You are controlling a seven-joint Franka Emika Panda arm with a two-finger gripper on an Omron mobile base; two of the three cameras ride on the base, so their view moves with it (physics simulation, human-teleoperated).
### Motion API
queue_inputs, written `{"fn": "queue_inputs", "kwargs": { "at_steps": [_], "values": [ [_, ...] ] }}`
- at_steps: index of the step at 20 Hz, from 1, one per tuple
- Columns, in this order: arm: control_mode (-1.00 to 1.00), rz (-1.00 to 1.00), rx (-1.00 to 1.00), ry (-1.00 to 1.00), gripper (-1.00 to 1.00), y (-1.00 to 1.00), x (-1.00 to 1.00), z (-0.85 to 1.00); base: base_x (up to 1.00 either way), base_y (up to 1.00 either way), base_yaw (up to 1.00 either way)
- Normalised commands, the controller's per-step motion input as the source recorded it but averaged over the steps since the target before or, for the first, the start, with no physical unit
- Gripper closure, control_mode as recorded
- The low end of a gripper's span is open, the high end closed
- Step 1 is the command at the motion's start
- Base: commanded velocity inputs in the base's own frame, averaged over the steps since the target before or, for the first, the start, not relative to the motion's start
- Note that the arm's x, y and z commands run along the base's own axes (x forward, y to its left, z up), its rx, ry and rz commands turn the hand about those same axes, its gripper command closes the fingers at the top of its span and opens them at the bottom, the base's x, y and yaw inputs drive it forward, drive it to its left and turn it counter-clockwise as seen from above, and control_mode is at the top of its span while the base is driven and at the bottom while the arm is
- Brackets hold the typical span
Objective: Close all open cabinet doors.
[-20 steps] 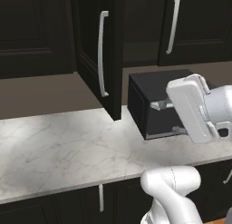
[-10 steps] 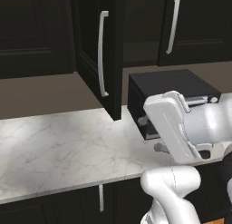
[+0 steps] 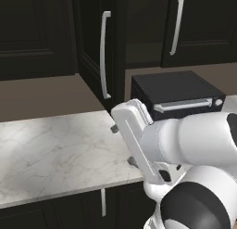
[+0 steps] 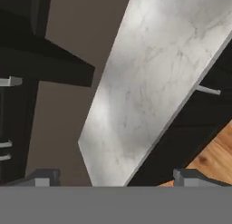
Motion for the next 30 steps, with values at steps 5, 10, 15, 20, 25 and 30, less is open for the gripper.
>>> {"fn": "queue_inputs", "kwargs": {
  "at_steps": [5, 10, 15, 20, 25, 30],
  "values": [
    [-1.0, -0.29, 0.04, 0.01, -1.0, 0.57, 0.2, 0.0, 0.0, 0.0, 0.0],
    [-1.0, -0.3, 0.06, 0.0, -1.0, 0.49, 0.34, 0.0, 0.0, 0.0, 0.0],
    [-1.0, -0.34, 0.02, -0.04, -1.0, 0.34, 0.54, 0.0, 0.0, 0.0, 0.0],
    [-1.0, -0.23, 0.05, -0.07, -1.0, 0.16, 0.61, 0.0, 0.0, 0.0, 0.0],
    [-1.0, -0.23, 0.0, -0.05, -1.0, 0.1, 0.72, 0.0, 0.0, 0.0, 0.0],
    [-1.0, -0.14, 0.0, 0.0, -1.0, 0.0, 0.56, -0.03, 0.0, 0.0, 0.0]
  ]
}}
